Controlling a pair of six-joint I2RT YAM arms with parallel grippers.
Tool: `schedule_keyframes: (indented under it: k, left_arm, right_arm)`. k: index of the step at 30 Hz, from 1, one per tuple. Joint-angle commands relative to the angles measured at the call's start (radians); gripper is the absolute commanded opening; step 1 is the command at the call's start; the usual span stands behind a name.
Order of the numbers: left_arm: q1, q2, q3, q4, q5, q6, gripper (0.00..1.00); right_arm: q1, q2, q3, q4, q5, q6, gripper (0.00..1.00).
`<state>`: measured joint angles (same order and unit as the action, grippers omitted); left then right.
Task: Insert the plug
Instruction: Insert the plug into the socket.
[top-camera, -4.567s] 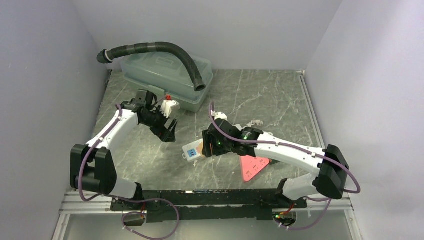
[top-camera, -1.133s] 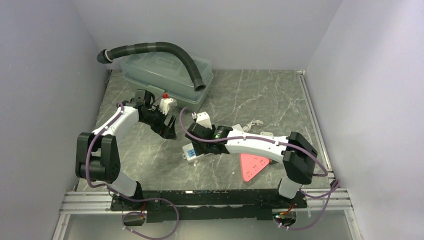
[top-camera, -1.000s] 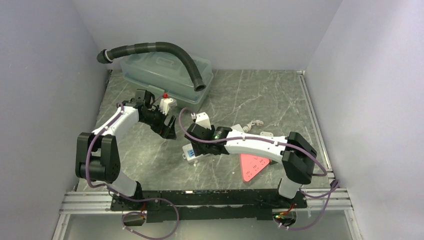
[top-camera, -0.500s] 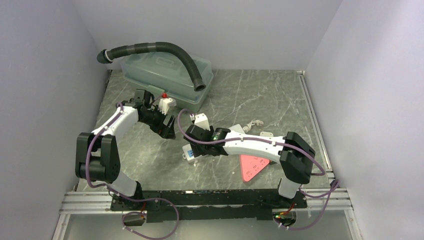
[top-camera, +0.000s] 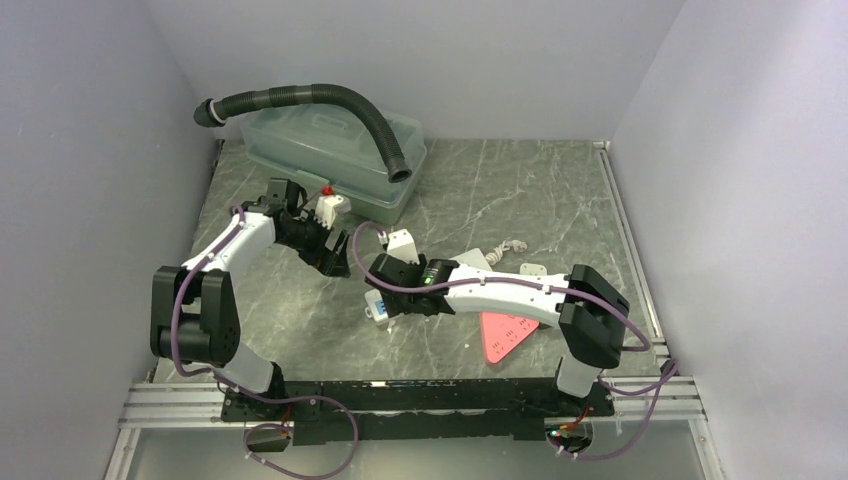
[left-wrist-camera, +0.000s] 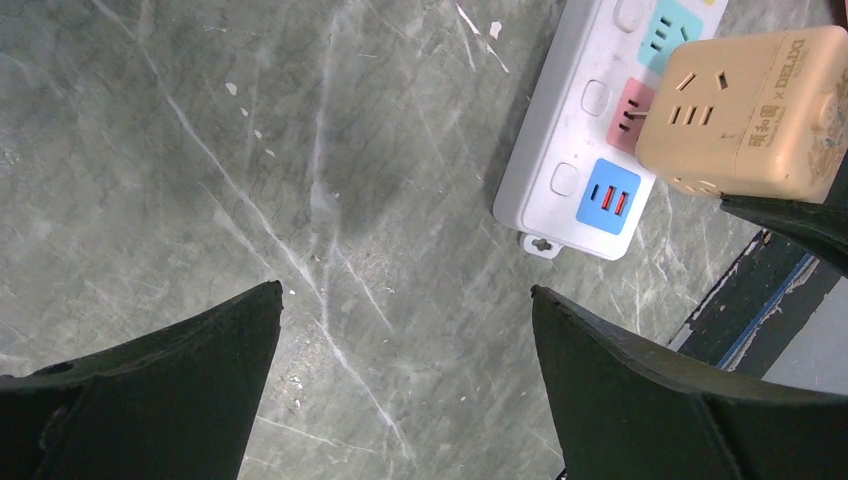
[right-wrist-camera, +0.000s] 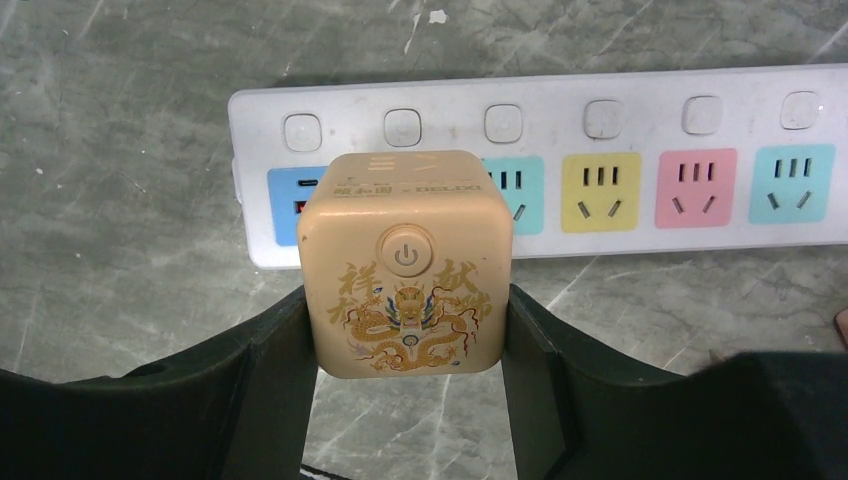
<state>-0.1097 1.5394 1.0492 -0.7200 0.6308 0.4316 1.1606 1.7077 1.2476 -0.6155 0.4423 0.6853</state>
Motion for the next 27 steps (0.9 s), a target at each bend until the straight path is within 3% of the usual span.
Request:
schedule_keyframes:
  k: [1, 15, 27]
  left_arm:
    - [0.007, -0.033, 0.004, 0.007, 0.017, -0.001, 1.00]
    - [0.015, -0.039, -0.005, 0.010, 0.025, -0.002, 1.00]
    - [0.025, -0.041, 0.002, -0.001, 0.032, 0.005, 1.00]
  right_arm:
    - [0.005, 0.008, 0.010, -0.050, 0.044, -0.005, 0.00]
    - [0.001, 0.069, 0.086, -0.105, 0.057, -0.086, 0.00]
    - [-0.047, 0.118, 0.087, -0.148, -0.076, -0.089, 0.00]
